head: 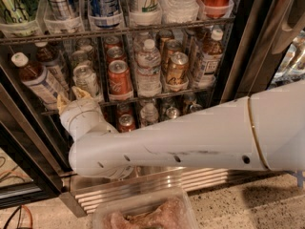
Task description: Pick 7up can from middle shelf of fridge
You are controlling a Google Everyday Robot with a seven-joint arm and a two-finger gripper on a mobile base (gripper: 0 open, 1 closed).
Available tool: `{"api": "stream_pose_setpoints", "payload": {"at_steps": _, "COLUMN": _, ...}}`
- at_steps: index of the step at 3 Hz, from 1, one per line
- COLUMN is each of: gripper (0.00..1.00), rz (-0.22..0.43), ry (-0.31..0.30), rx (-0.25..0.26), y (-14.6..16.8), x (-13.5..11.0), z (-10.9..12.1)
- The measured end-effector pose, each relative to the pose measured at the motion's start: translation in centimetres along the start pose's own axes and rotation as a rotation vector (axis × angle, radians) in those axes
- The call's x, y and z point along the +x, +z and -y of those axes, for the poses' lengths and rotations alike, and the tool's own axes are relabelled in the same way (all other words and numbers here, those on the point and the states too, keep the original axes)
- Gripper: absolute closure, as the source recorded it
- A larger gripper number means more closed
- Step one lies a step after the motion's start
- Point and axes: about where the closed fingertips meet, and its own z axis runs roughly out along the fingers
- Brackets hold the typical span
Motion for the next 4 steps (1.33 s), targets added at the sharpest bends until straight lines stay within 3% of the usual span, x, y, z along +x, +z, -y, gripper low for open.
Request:
{"api": "stream_pose_setpoints", "payload": {"at_steps": 1, "gripper": 0.56, "rz": -0.011, "ry": -0.002, "rx": 0.0, "y": 0.2, "x": 0.4, "z": 0.0}}
{"api": "stream_pose_setpoints", "payload": {"at_steps": 2, "gripper": 0.61, "rz": 0.012, "ry": -0.017, "rx": -0.034, "y": 3.4, "x": -0.9, "z": 0.2}}
{"api": "stream_pose_setpoints", "payload": {"at_steps": 3, "gripper": 0.61, "rz": 0.01, "ry": -0.012, "rx": -0.037, "y": 4.1, "x": -0.7, "z": 0.5}}
{"api": "stream_pose_setpoints", "payload": {"at_steps": 4, "gripper": 0.8, "rz": 0.029, "ry": 0.021, "rx": -0.062, "y": 4.5, "x": 0.2, "z": 0.8}}
